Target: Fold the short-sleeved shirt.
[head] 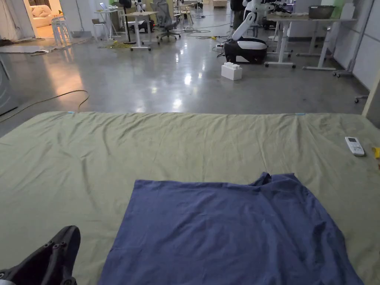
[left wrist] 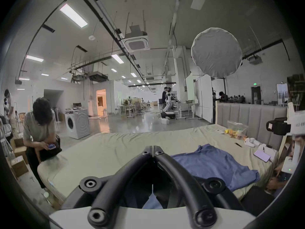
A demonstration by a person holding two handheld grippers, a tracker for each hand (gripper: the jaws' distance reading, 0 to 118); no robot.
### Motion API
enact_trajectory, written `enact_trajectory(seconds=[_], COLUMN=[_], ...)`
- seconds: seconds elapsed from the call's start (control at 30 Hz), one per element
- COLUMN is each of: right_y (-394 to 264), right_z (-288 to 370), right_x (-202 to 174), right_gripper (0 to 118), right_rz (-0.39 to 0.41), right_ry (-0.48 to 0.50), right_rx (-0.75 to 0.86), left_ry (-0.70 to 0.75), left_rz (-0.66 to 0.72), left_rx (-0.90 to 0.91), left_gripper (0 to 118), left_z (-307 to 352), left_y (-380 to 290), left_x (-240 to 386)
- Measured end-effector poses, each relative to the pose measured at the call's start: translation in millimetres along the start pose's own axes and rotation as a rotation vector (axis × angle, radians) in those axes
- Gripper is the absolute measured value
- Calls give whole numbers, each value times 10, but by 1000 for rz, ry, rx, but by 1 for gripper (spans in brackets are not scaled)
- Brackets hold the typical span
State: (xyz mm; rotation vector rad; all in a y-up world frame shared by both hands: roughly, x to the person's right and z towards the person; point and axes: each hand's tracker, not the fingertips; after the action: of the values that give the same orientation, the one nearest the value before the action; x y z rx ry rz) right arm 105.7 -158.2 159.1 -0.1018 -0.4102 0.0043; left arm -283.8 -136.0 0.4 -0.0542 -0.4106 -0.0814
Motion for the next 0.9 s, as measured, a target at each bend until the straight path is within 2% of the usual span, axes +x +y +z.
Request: enact_trajectory(seconds=[0.17, 0.23, 0.27, 0.33, 0.43, 0.47, 0.5, 0.53, 0.57, 0.67, 0.73, 0.8, 0.9], right_y=[-1, -22, -4, -34, -49, -71, -94, -120, -153, -253, -325, -396, -426], right_z=[-16, -37, -34, -46, -58, -61, -71, -85, -94, -105, -107, -134, -150], right_x=[-40, -58, -60, -49, -36, -30, -25, -28, -41, -59, -56, -48, -63], right_gripper=[0, 0, 0, 0, 0, 0, 0, 0, 0, 0, 0, 0, 0], right_rz=[30, 11, 41, 3, 14, 13, 10, 12, 9, 36, 9, -11, 2], right_ry=[-28, -34, -29, -24, -11, -5, 8, 15, 20, 26, 45, 42, 24], right_rx=[7, -21, 5, -25, -22, -29, -44, -68, -95, -134, -166, -228, -245], left_ry=[-1, -5, -1, 0, -1, -17, -63, -109, -116, -157, -179, -178, -161], left_rz=[22, 23, 23, 29, 51, 64, 69, 80, 79, 69, 54, 94, 17], left_rx=[-15, -11, -8, -17, -22, -65, -109, -134, -199, -382, -427, -499, -576], left_gripper=[0, 0, 0, 0, 0, 6, 19, 41, 52, 55, 55, 55, 54], left_z=[-16, -37, -42, -82, -129, -228, -294, -348, -413, -614, -668, -772, -876], left_y=[-8, 9, 2, -19, -137, -339, -490, -658, -818, -1364, -1715, -2025, -2304], left_x=[-81, -58, -74, -125, -258, -384, -473, -552, -617, -742, -744, -765, -753])
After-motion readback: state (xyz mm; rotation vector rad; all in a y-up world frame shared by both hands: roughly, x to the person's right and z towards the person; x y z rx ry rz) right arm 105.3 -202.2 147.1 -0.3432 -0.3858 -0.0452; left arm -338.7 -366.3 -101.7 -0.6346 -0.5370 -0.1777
